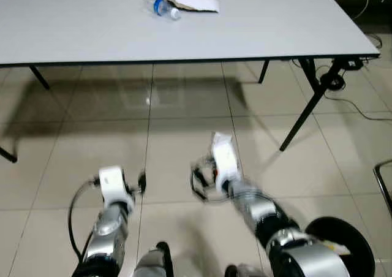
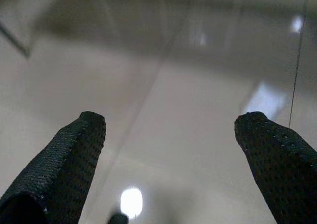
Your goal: Picking trash to rubbish bin
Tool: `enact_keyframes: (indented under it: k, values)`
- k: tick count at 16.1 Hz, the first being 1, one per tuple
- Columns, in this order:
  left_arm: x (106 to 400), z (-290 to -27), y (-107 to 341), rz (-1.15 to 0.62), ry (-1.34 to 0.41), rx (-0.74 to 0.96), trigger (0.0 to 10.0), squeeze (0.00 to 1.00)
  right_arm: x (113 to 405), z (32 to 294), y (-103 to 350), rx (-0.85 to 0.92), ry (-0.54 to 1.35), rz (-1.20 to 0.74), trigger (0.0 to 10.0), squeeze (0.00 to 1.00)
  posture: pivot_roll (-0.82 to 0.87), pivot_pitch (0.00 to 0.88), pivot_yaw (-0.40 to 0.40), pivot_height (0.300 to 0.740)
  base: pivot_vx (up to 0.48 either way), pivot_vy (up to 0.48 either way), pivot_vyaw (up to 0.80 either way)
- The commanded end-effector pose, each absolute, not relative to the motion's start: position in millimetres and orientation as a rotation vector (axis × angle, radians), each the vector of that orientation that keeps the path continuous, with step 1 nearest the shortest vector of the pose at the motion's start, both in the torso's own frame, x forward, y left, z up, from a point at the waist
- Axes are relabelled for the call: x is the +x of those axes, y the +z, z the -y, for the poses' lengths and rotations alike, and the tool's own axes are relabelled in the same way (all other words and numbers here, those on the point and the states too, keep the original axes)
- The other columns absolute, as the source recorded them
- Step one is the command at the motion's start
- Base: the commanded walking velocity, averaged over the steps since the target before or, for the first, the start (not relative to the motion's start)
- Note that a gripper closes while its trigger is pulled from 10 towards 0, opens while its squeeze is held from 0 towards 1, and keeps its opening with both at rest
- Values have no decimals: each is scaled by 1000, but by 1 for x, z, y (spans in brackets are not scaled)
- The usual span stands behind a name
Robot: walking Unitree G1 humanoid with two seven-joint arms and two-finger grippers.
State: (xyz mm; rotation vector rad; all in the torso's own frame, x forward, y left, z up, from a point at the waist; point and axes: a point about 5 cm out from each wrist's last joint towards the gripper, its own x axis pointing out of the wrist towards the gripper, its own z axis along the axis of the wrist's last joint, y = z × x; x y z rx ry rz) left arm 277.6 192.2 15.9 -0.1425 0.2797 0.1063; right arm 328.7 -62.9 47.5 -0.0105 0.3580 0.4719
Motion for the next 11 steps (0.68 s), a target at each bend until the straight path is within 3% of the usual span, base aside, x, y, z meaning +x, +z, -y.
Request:
enact_keyframes:
  k: [1, 4, 11]
  values:
    - [278, -191, 27, -220, 90, -149, 10000, 0, 334, 65, 59, 15, 470, -292, 10000, 0, -20, 181, 4, 740, 0, 0, 0]
    - [284, -189, 100, 38, 64, -146, 10000, 0, 344, 76, 107, 14, 472, -38, 10000, 0, -18, 186, -5, 740, 213, 0, 0]
    - [286, -183, 144, 99, 33, -153, 10000, 0, 332, 76, 140, 21, 489, 74, 10000, 0, -29, 187, -8, 740, 396, 0, 0]
